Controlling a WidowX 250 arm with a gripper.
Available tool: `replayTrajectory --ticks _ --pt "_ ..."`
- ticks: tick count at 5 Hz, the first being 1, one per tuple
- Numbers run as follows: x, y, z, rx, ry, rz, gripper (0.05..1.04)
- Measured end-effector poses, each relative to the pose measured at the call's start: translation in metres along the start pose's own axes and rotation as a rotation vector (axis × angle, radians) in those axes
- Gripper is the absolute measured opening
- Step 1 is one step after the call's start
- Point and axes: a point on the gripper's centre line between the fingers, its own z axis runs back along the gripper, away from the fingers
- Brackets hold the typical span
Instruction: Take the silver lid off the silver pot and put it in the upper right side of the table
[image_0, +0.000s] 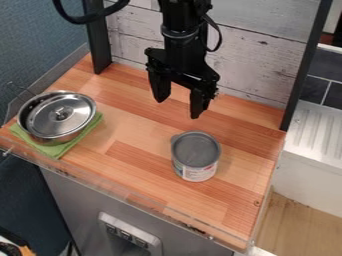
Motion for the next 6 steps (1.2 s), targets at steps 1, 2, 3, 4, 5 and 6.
replayTrajectory --ticks 1,2,3,4,5,6 --pt "-0.005 -0.001 -0.009 -0.005 0.033 -0.003 1.0" --pt "-0.026 0.021 -0.015 -0.005 0.062 0.06 1.0" --pt "-0.038 0.052 -0.006 0.007 0.044 0.103 1.0" --pt "-0.052 0.082 -0.005 0.024 0.061 0.11 1.0" --pt "-0.063 0.118 0.003 0.055 0.049 0.151 1.0" --pt "-0.075 0.137 -0.006 0.053 0.094 0.181 1.0"
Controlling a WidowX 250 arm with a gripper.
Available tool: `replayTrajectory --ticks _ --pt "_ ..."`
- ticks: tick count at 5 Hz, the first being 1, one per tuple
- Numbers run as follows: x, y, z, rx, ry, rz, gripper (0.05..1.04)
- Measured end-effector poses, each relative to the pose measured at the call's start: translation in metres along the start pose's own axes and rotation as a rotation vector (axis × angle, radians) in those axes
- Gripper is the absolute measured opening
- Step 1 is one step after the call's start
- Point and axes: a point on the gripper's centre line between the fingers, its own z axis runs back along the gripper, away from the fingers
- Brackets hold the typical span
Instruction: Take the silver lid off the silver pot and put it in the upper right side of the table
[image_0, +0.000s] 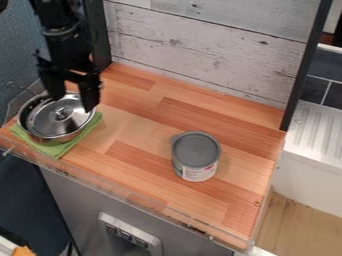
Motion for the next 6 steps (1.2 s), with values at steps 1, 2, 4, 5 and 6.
replayTrajectory --ticks 1,2,4,5,6 --pt "-0.012 0.021 -0.009 0.0 0.041 0.053 1.0" --pt "-0.016 0.027 -0.023 -0.018 0.082 0.073 0.967" --pt "-0.014 0.032 -0.028 -0.028 0.09 0.089 0.542" --pt "-0.013 0.032 -0.028 -0.032 0.083 0.087 0.296" --pt "-0.012 0.035 -0.027 -0.039 0.076 0.099 0.281"
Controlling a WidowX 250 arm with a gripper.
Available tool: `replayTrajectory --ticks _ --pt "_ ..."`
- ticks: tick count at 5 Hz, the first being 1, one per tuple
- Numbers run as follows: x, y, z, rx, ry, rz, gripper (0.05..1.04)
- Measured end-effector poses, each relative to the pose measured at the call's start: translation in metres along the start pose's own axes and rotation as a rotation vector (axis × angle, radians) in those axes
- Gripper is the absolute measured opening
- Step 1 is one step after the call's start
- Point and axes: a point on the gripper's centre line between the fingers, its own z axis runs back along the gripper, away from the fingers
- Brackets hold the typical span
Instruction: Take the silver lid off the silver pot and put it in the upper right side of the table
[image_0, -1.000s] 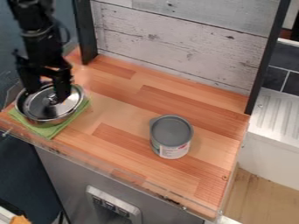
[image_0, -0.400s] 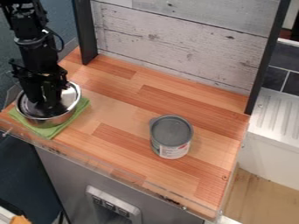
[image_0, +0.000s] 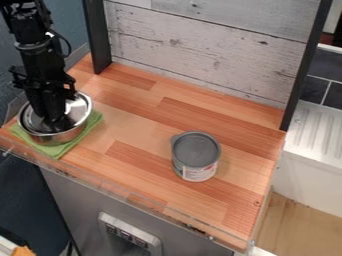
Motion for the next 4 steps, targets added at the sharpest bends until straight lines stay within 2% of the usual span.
replayTrajectory --ticks 2,3,4 --pt "0.002 -0.005 0.005 -0.01 0.002 -0.026 0.281" --pt "0.015 -0.034 0.035 0.019 -0.062 -0.091 0.281" --pt "0.033 -0.075 0.058 0.04 -0.105 -0.17 0.281"
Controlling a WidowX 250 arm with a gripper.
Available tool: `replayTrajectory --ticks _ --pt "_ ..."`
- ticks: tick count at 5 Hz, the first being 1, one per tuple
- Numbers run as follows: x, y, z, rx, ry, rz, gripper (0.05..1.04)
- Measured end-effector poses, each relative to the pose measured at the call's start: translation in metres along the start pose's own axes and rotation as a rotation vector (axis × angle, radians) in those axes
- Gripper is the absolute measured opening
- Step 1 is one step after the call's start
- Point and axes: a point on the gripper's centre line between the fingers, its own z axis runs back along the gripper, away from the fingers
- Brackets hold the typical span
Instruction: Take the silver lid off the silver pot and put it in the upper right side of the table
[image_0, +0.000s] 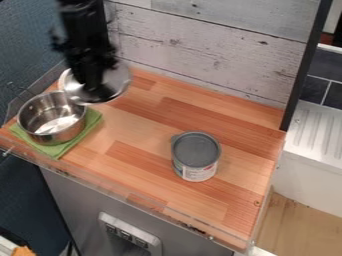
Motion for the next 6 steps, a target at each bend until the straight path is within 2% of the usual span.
replayTrajectory --ticks 1,3,4,5,6 --pt "0.033 -0.044 0.007 -0.006 -0.046 -0.084 0.281" --pt "0.082 -0.128 -0.036 -0.062 0.007 -0.235 0.281" --pt "0.087 -0.155 -0.055 -0.071 0.049 -0.297 0.281" --pt "0.084 -0.166 -0.076 -0.07 0.102 -0.331 0.281" --pt "0.083 -0.174 -0.083 -0.06 0.125 -0.359 0.338"
